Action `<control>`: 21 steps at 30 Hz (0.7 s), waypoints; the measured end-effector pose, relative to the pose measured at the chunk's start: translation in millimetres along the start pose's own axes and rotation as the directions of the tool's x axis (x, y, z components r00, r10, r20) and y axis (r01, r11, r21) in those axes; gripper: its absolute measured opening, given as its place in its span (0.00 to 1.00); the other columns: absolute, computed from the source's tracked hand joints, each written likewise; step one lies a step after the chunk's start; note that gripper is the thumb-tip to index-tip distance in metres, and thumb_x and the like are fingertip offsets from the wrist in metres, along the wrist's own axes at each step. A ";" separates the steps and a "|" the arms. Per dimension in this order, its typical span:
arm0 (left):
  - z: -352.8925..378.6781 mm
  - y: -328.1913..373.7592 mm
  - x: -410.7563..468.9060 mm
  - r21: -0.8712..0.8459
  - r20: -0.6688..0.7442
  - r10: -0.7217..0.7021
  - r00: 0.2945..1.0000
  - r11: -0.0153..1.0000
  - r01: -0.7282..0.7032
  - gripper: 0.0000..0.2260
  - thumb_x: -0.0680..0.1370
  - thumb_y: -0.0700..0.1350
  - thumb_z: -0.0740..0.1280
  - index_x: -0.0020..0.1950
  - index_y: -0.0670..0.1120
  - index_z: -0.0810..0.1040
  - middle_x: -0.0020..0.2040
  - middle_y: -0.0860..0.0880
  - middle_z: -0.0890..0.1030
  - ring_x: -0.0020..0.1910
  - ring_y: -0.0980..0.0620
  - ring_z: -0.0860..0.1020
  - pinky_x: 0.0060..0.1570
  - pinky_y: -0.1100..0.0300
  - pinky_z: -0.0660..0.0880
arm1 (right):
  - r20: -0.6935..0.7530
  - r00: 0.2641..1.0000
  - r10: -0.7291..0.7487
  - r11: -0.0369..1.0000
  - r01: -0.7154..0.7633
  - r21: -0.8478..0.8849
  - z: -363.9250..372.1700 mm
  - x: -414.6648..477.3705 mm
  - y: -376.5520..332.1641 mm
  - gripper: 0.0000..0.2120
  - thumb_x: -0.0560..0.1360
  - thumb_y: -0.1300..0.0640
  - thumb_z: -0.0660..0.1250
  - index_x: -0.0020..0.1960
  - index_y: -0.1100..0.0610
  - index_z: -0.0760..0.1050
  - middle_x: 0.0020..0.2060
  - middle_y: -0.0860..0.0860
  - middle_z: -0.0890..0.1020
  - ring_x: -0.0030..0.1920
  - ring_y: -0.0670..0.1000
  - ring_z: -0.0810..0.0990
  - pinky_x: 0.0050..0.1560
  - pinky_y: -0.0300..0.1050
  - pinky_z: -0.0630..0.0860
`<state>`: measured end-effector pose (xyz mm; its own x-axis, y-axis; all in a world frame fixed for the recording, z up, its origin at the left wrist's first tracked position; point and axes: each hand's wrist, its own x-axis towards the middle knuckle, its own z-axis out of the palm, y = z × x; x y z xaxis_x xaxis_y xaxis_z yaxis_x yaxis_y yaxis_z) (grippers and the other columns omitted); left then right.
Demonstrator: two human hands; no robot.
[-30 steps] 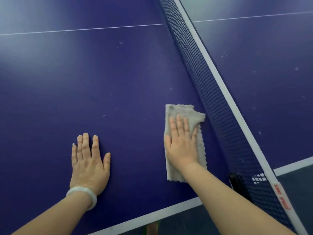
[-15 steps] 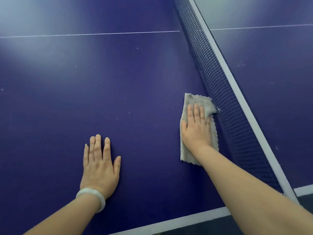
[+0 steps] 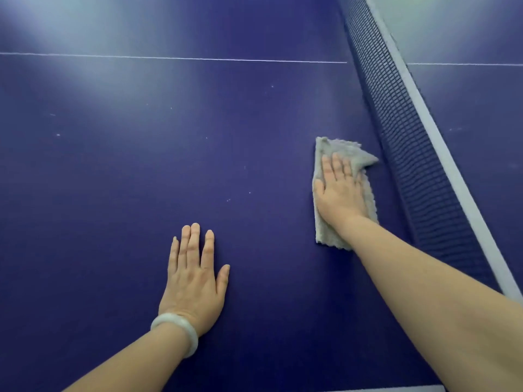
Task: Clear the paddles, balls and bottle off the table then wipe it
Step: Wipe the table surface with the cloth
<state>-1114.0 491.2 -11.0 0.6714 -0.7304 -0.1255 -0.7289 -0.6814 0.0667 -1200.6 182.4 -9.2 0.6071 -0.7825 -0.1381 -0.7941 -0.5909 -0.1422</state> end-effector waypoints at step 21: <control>-2.0 -1.3 -0.8 -0.009 0.042 -0.008 0.999 1.000 0.008 0.33 0.79 0.60 0.38 0.80 0.44 0.49 0.80 0.41 0.45 0.79 0.45 0.41 0.78 0.45 0.45 | 0.030 0.985 -0.169 0.984 0.170 -0.049 21.7 -74.1 -45.8 0.28 0.83 0.47 0.43 0.80 0.49 0.38 0.79 0.47 0.40 0.79 0.49 0.37 0.77 0.57 0.37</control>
<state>-1113.4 492.6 -9.0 0.6710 -0.7223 -0.1673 -0.7220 -0.6879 0.0745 -1208.6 271.7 -13.7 0.7329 -0.6655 -0.1414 -0.6798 -0.7242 -0.1157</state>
